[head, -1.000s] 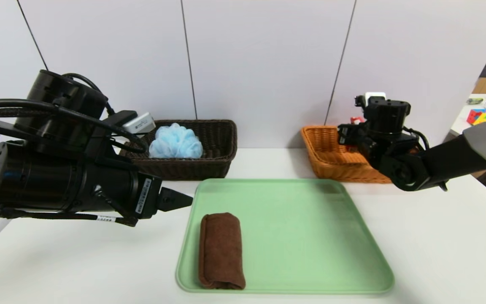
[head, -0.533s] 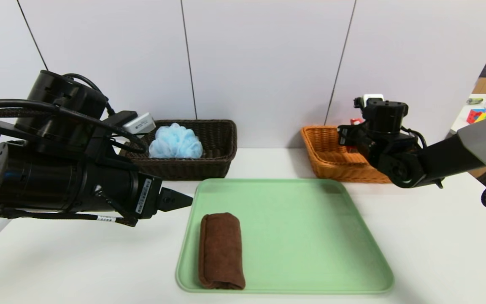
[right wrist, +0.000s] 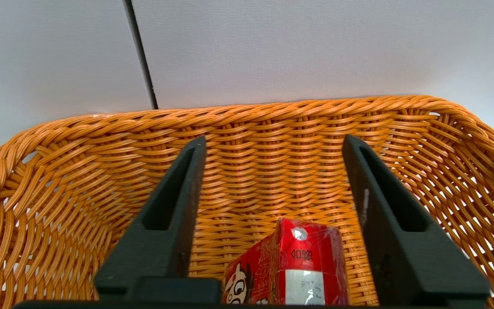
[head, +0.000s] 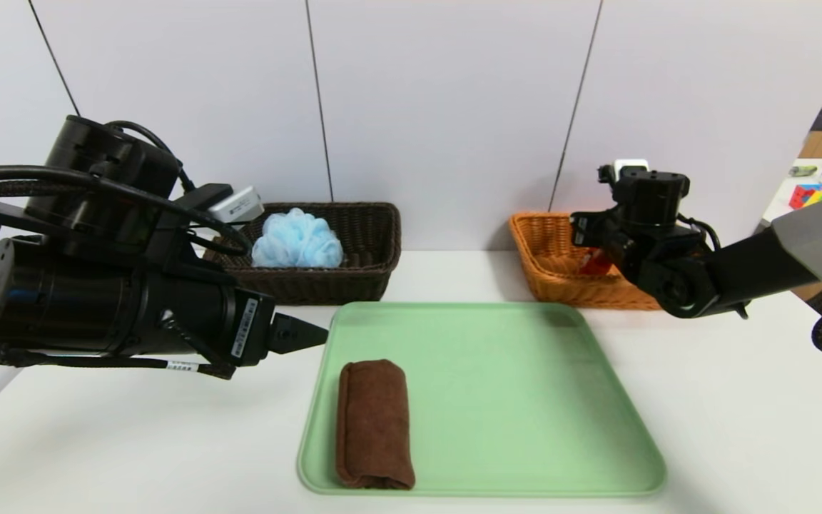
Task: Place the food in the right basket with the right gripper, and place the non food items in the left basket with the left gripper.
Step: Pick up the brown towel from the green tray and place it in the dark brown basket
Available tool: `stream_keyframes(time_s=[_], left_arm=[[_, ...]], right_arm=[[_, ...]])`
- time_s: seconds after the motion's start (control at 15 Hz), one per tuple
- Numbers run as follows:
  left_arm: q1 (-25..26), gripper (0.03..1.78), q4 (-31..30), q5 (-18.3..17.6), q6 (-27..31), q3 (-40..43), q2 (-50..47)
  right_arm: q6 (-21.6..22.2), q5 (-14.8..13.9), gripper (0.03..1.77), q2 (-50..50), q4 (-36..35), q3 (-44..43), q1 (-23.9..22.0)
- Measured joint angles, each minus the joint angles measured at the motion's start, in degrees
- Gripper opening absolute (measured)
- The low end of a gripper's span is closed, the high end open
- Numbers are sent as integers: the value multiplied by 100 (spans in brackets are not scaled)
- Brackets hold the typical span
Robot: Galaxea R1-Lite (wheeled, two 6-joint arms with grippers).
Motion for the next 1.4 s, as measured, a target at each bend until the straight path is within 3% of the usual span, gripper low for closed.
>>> stream_keyframes(time_s=[0.4,0.93,1.4], left_arm=[[0,169,-15,9,-4,22,-15],[2,169,-17,11,-50,94,-74],[-5,169,-171,4,-43,172,-85]], right_arm=[[5,30,144,-367,266,-26,5],[48,41,161,-1684,1208,230,190],[229,105,167,-2765,1837,1207,964]])
